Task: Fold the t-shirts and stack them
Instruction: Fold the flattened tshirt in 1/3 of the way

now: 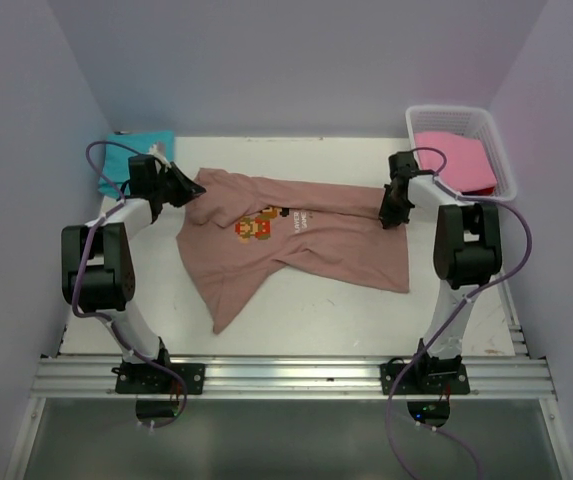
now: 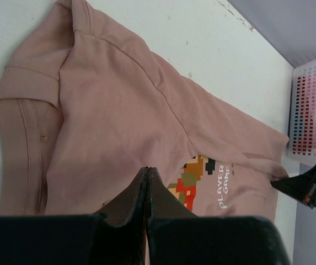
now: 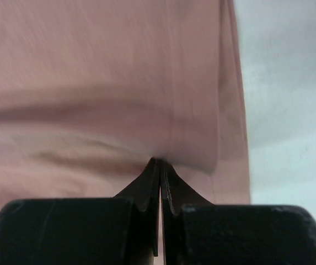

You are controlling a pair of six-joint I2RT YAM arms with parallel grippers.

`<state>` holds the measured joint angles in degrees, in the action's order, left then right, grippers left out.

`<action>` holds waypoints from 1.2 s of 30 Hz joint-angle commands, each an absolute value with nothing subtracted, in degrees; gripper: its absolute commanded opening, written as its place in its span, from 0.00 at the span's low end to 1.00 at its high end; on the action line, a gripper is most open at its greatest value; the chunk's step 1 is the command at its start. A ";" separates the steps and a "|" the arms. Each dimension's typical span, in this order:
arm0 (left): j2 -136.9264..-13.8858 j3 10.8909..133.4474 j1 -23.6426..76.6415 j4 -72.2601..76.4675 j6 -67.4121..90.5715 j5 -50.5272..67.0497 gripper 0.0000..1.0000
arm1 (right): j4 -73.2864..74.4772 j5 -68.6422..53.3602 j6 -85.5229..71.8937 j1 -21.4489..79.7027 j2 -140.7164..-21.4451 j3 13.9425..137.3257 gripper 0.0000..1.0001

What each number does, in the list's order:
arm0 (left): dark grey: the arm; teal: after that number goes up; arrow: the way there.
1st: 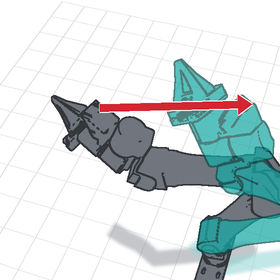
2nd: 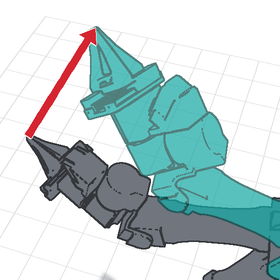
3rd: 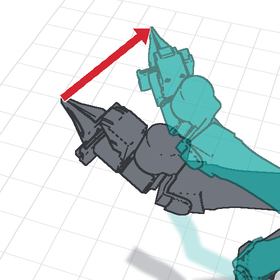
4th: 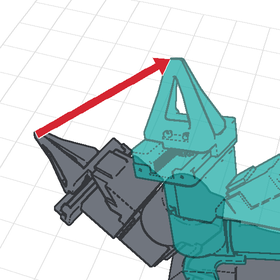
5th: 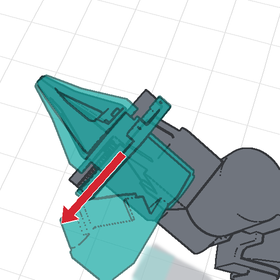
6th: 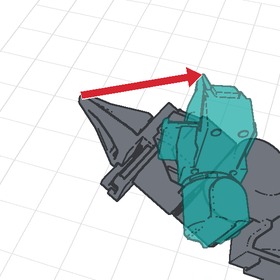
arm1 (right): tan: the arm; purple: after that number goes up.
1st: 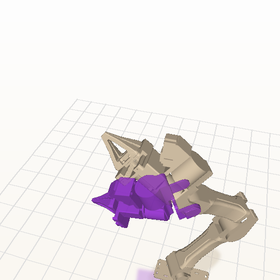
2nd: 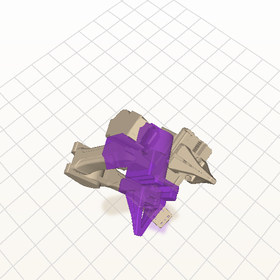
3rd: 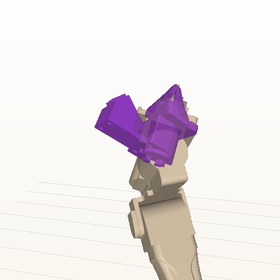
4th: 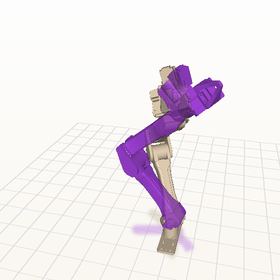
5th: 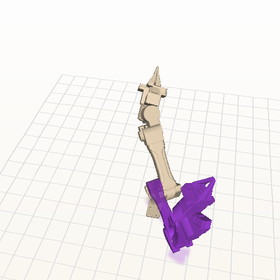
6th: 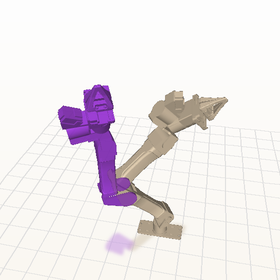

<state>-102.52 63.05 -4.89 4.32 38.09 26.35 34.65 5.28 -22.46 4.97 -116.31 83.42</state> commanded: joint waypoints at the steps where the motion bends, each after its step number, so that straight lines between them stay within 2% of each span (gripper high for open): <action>1: -99.58 62.84 -5.36 5.80 36.83 26.89 0.00 | 36.04 7.03 -22.76 4.83 -107.51 78.50 0.00; 8: -99.40 62.67 -5.27 6.06 37.18 27.25 0.00 | 37.18 8.35 -22.41 4.83 -101.25 77.52 0.00; 19: -99.41 62.58 -5.36 5.63 36.83 27.16 0.00 | 40.52 7.65 -21.97 4.83 -119.51 95.88 0.00; 24: -99.49 62.49 -5.36 5.63 36.91 27.25 0.00 | 39.38 6.42 -21.97 4.83 -122.87 99.67 0.00; 28: -99.41 62.32 -5.36 5.71 36.92 27.42 0.00 | 39.99 6.15 -21.62 4.83 -123.84 99.76 0.00; 36: -99.58 62.40 -5.36 5.54 36.74 27.25 0.00 | 36.83 7.29 -21.71 4.83 -114.45 86.76 0.00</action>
